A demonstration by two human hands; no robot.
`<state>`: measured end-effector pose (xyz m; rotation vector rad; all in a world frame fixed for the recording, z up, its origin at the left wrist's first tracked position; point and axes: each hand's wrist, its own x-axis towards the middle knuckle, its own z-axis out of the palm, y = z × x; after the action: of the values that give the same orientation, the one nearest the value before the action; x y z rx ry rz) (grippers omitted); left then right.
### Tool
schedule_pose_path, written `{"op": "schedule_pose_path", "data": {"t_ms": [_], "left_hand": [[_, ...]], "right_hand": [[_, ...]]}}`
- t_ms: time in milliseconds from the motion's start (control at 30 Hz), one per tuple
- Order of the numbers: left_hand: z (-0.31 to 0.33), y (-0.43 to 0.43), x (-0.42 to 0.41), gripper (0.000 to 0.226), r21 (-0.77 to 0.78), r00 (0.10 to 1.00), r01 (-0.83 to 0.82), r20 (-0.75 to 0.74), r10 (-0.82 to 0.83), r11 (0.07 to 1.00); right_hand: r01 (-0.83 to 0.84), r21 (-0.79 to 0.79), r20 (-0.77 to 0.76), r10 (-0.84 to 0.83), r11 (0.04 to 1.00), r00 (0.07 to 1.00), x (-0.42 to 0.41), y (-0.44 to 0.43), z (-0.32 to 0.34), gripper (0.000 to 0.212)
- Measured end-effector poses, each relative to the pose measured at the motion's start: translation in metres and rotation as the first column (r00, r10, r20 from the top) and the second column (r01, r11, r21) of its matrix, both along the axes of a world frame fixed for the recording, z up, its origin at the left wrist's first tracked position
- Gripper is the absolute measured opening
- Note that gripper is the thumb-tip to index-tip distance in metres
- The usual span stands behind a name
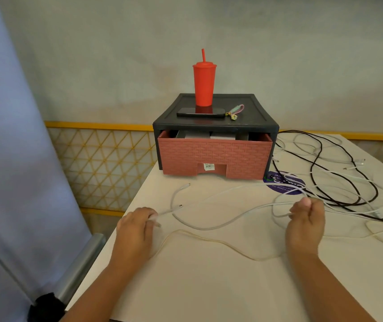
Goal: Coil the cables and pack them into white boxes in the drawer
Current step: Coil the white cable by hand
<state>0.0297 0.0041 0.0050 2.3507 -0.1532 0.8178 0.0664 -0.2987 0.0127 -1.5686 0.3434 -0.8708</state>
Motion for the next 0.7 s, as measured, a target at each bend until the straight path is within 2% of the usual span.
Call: {"op": "schedule_pose_path", "data": {"t_ms": [133, 233, 300, 367, 433, 500, 533, 600, 700], "left_hand": [[0.022, -0.004, 0.014, 0.013, -0.289, 0.996, -0.055, -0.080, 0.033, 0.956], [0.040, -0.010, 0.020, 0.017, -0.469, 0.984, -0.099, -0.175, 0.017, 0.878], [0.052, -0.014, 0.024, 0.023, -0.599, 0.975, -0.113, -0.221, -0.029, 0.793], [0.062, -0.016, 0.030, 0.032, -0.746, 0.959, -0.118, -0.256, -0.119, 0.655], [0.074, -0.018, 0.032, 0.042, -0.905, 0.934, -0.100, -0.229, -0.274, 0.414], [0.086, -0.022, 0.031, 0.049, -0.981, 0.895, -0.069, -0.140, -0.424, 0.179], [0.093, -0.024, 0.029, 0.050, -0.994, 0.873, -0.047, -0.087, -0.481, 0.096], [0.105, -0.032, 0.025, 0.048, -1.000, 0.829, 0.013, 0.016, -0.559, -0.008], [0.121, -0.049, 0.022, 0.042, -0.995, 0.774, 0.097, 0.098, -0.625, -0.036]], "right_hand": [[0.037, 0.139, 0.011, -0.039, 0.990, 0.999, 0.004, -0.009, 0.008, 0.032], [0.045, 0.180, 0.021, -0.049, 0.983, 0.999, 0.006, -0.011, 0.011, 0.032], [0.034, 0.148, 0.025, -0.038, 0.988, 0.999, 0.007, -0.012, 0.013, 0.032], [0.002, 0.060, 0.012, -0.003, 0.998, 1.000, 0.008, -0.011, 0.016, 0.031], [-0.053, -0.027, 0.000, 0.053, 0.998, 0.999, 0.007, -0.009, 0.019, 0.030], [-0.126, -0.115, -0.027, 0.124, 0.985, 0.992, 0.004, -0.005, 0.024, 0.027], [-0.174, -0.158, -0.050, 0.168, 0.972, 0.984, 0.002, -0.003, 0.028, 0.026], [-0.282, -0.246, -0.122, 0.259, 0.927, 0.958, 0.000, 0.003, 0.035, 0.020], [-0.431, -0.377, -0.238, 0.364, 0.820, 0.901, -0.001, 0.013, 0.052, 0.025]]}}
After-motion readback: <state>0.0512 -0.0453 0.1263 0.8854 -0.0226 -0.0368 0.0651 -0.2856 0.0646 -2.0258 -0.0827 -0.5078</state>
